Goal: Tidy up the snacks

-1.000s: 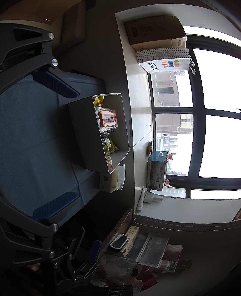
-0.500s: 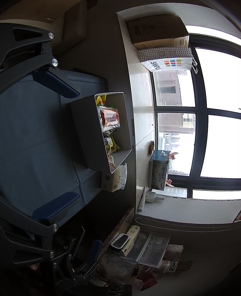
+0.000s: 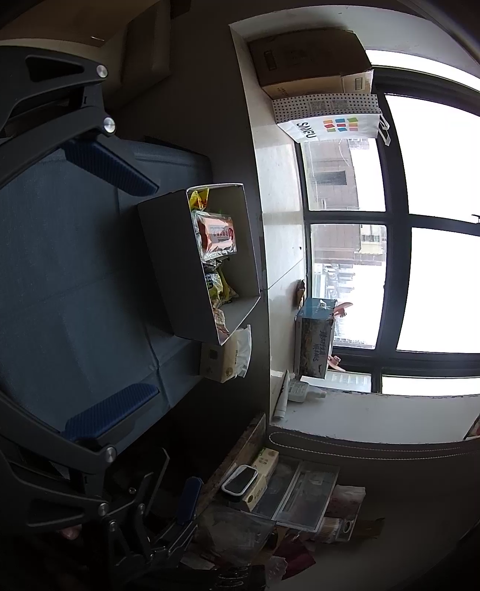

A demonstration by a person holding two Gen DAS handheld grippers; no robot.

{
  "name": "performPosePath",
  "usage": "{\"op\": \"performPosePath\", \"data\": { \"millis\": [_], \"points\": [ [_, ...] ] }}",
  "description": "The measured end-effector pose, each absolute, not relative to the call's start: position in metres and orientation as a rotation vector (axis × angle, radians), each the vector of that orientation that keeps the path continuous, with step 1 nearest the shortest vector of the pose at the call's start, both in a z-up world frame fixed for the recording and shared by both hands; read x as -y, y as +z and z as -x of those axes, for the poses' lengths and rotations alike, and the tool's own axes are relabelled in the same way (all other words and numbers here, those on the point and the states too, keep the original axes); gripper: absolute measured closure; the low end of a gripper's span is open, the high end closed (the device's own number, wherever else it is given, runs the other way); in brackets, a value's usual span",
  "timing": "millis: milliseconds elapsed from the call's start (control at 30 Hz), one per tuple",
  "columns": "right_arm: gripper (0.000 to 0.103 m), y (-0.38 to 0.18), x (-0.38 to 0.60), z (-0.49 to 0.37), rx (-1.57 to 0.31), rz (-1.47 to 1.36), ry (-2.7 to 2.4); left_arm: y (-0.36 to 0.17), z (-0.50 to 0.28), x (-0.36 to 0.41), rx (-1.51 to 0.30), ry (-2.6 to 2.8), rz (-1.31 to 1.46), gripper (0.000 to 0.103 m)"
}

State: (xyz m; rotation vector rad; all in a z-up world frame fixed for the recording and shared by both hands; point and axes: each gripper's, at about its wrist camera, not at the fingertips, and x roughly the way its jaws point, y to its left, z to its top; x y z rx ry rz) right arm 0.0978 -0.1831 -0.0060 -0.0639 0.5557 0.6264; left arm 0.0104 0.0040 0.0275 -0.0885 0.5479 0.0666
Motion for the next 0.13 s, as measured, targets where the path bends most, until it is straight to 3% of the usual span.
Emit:
{"op": "performPosePath", "data": {
  "millis": [133],
  "points": [
    [0.0, -0.0061, 0.1835, -0.0975, -0.553, 0.063, 0.626, 0.0279, -0.0092, -0.0038, -0.541, 0.072, 0.083, 0.0]
  ]
}}
